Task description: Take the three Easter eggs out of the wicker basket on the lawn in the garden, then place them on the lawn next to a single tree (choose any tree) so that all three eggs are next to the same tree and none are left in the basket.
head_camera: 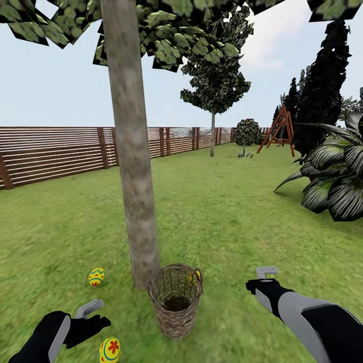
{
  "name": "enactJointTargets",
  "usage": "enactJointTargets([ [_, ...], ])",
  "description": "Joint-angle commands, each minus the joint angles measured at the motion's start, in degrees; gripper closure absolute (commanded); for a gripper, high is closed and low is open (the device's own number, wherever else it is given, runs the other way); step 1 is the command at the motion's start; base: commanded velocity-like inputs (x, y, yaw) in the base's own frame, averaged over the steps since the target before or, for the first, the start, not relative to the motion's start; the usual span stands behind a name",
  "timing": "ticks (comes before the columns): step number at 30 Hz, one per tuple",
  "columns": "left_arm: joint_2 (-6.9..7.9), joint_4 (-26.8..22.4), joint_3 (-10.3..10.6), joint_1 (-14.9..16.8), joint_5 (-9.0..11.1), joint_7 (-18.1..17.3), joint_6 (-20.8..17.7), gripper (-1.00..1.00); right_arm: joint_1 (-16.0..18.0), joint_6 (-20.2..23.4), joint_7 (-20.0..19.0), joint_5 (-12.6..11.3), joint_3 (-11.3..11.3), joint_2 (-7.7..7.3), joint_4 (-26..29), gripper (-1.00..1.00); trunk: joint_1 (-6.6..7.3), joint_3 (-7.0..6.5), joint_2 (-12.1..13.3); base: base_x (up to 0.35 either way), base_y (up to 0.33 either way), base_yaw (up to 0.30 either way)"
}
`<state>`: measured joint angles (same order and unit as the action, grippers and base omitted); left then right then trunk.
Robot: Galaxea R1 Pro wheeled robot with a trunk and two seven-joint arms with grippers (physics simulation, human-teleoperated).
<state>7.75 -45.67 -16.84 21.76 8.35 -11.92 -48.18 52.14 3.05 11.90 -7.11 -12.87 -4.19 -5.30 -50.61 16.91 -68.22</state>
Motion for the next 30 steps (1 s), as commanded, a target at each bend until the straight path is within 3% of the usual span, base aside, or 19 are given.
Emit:
enactJointTargets([
  [1,-0.01,-0.03,-0.13,0.04,0.24,-0.03,-0.34,-1.00,0.07,0.11,0.05,-0.59,-0.49,0.00,-0.07,-1.00,0.22,-0.11,0.37,0.000,0.000,0.000],
  [30,-0.10,1.19,-0.13,0.04,0.26,-0.03,-0.25,-1.00,-0.02,0.11,0.13,-0.62,-0.49,-0.19,-0.07,-1.00,6.59,-6.80,12.00,0.000,0.000,0.000],
])
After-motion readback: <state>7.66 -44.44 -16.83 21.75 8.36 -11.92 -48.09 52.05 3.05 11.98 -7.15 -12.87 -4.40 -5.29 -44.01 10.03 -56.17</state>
